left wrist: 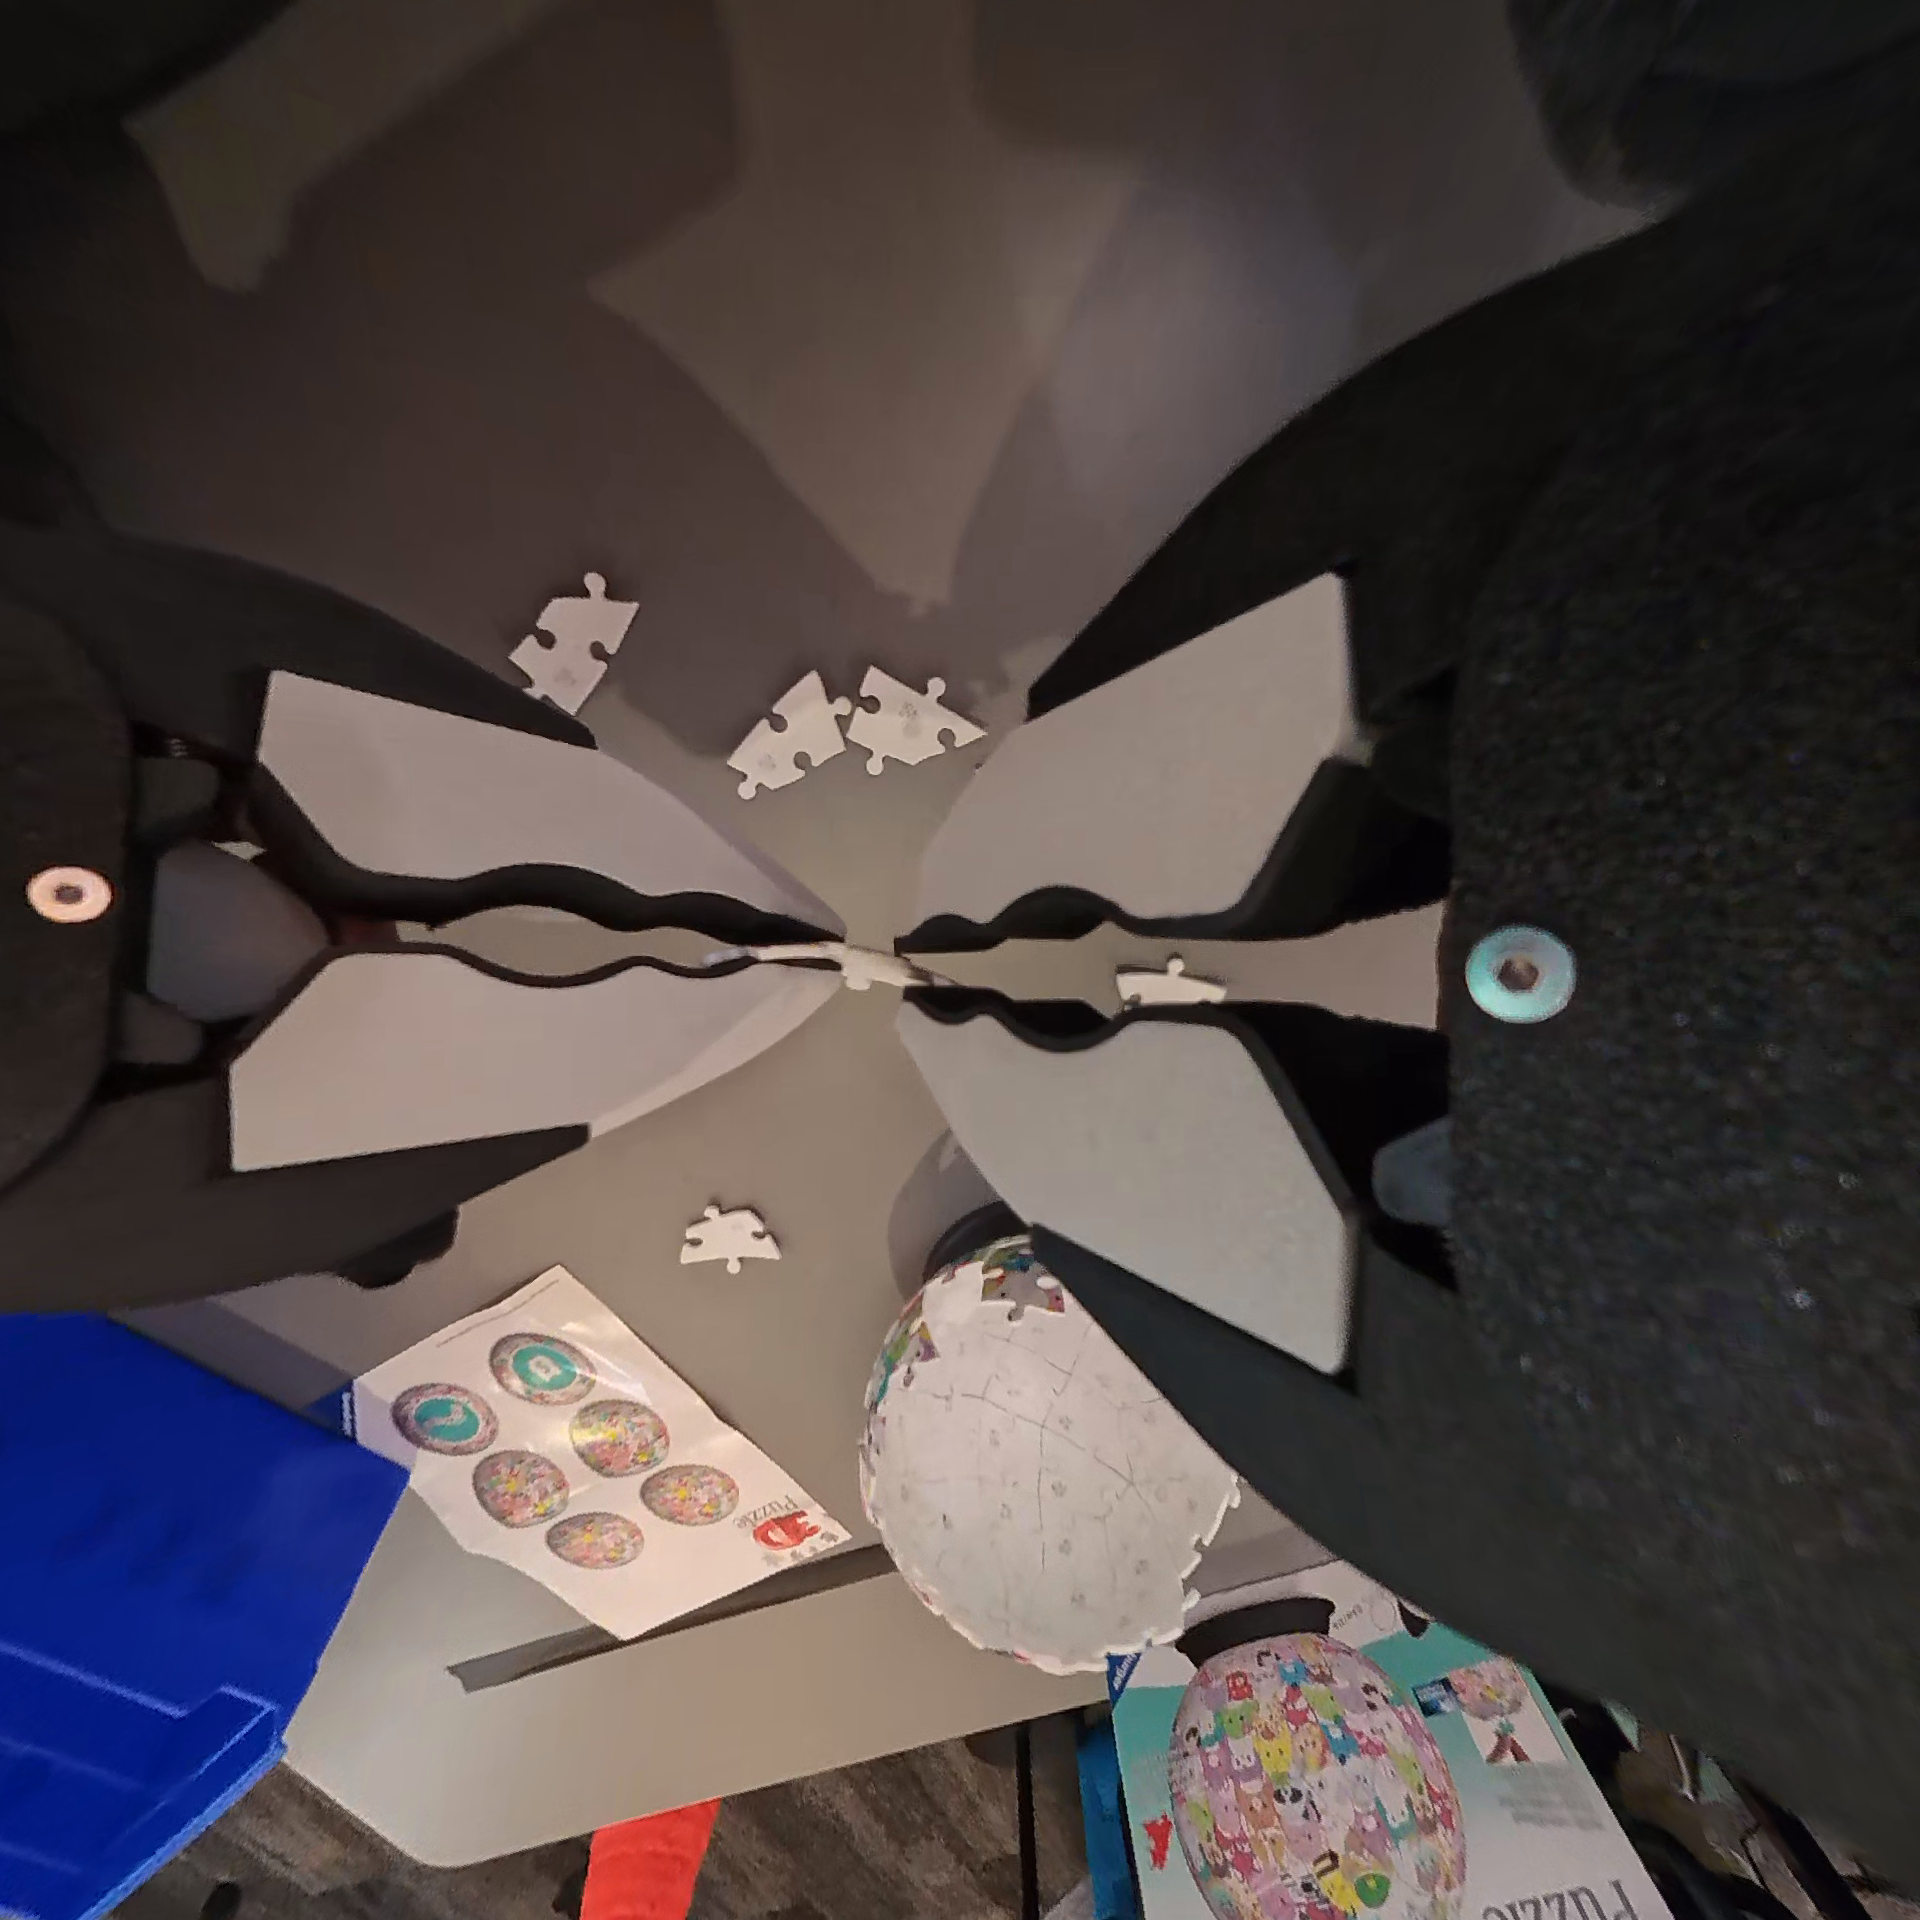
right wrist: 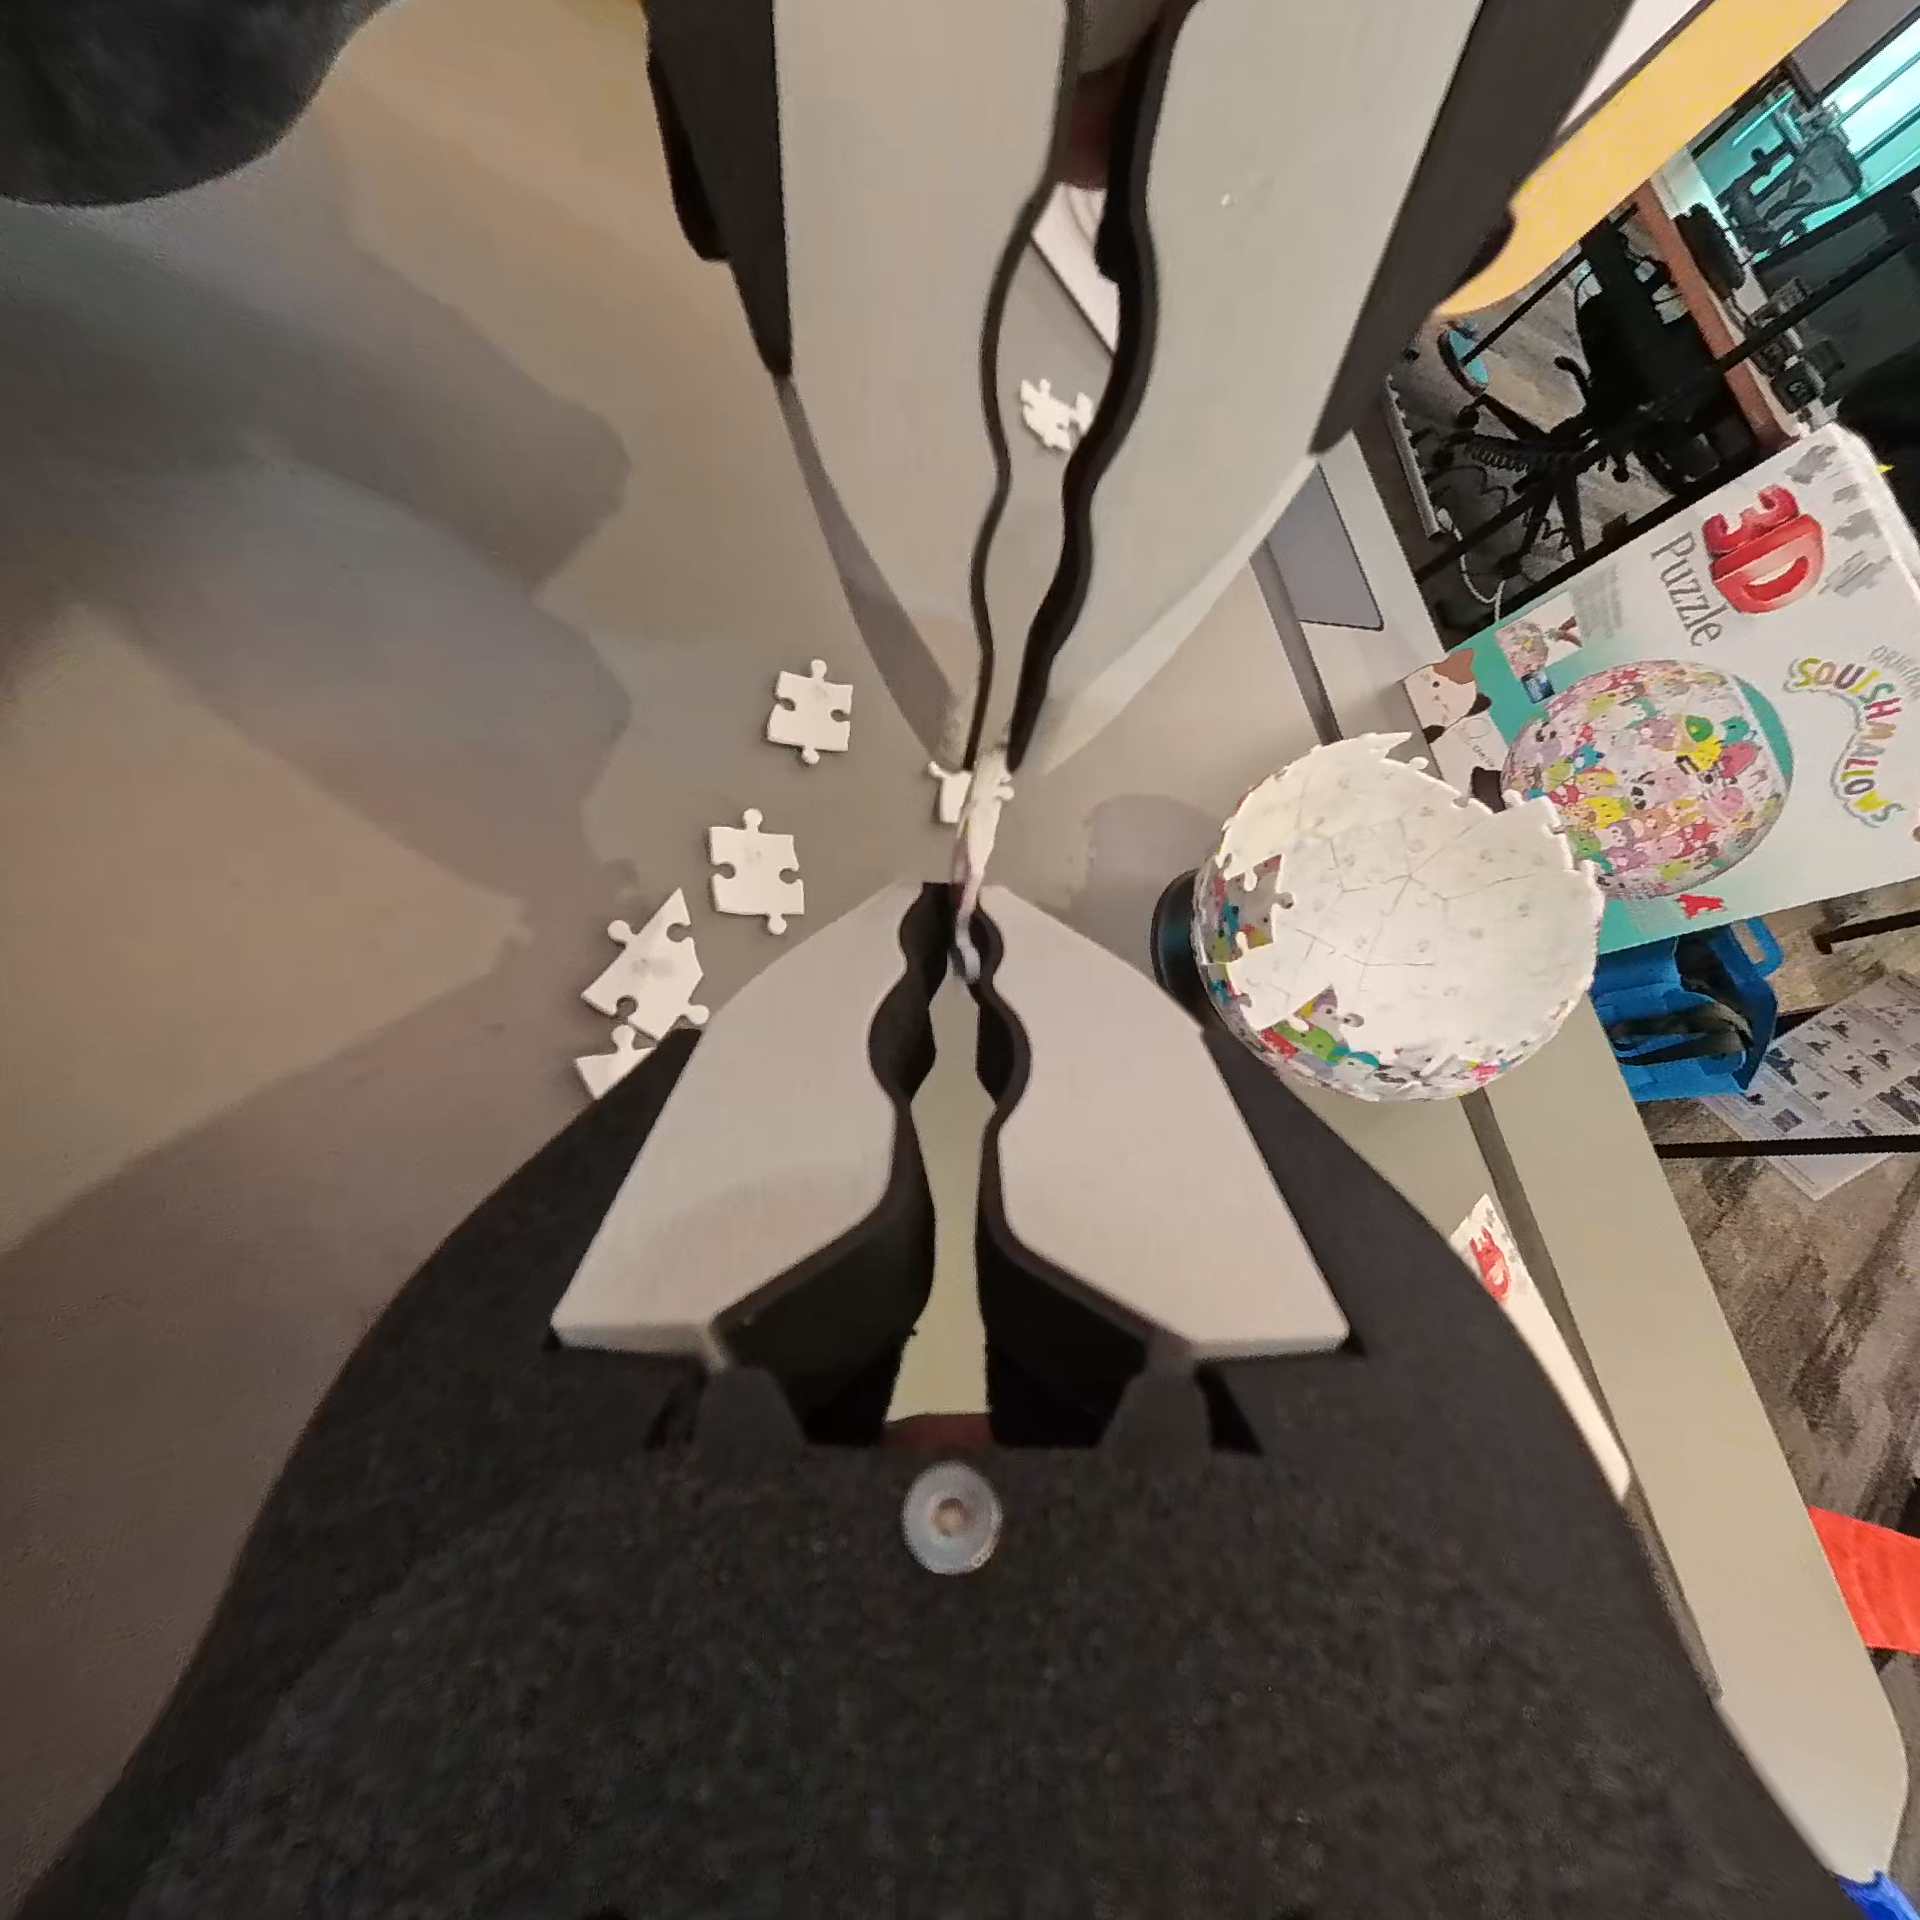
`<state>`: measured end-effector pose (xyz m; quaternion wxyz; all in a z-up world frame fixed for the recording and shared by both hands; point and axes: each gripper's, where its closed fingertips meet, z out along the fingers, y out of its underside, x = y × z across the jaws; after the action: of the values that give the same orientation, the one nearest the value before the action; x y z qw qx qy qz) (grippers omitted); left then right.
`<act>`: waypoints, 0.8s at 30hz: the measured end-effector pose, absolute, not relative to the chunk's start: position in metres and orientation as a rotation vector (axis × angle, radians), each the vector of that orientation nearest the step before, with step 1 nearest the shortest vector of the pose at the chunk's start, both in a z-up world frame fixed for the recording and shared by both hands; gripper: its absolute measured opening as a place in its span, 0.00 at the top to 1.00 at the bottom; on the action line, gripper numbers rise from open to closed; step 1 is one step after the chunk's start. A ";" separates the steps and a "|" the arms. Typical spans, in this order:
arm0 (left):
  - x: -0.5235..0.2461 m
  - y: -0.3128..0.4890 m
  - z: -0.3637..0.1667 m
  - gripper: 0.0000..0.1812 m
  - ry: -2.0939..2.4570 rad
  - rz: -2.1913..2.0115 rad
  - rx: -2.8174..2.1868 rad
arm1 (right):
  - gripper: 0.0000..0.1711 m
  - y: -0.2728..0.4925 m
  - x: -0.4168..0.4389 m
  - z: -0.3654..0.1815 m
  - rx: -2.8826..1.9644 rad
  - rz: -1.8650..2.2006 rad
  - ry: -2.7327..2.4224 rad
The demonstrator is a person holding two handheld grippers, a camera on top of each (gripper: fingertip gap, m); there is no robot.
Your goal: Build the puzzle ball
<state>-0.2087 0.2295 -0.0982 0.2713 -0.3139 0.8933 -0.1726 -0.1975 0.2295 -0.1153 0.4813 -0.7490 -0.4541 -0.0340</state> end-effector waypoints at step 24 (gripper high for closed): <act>-0.210 0.224 -0.107 0.97 2.503 -0.376 -0.825 | 0.99 0.229 -0.197 -0.125 -1.843 -0.147 -1.157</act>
<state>-0.2102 0.2237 -0.1072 0.2373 -0.3012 0.9134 -0.1371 -0.1972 0.2286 -0.1251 0.4618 -0.7495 -0.4706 -0.0598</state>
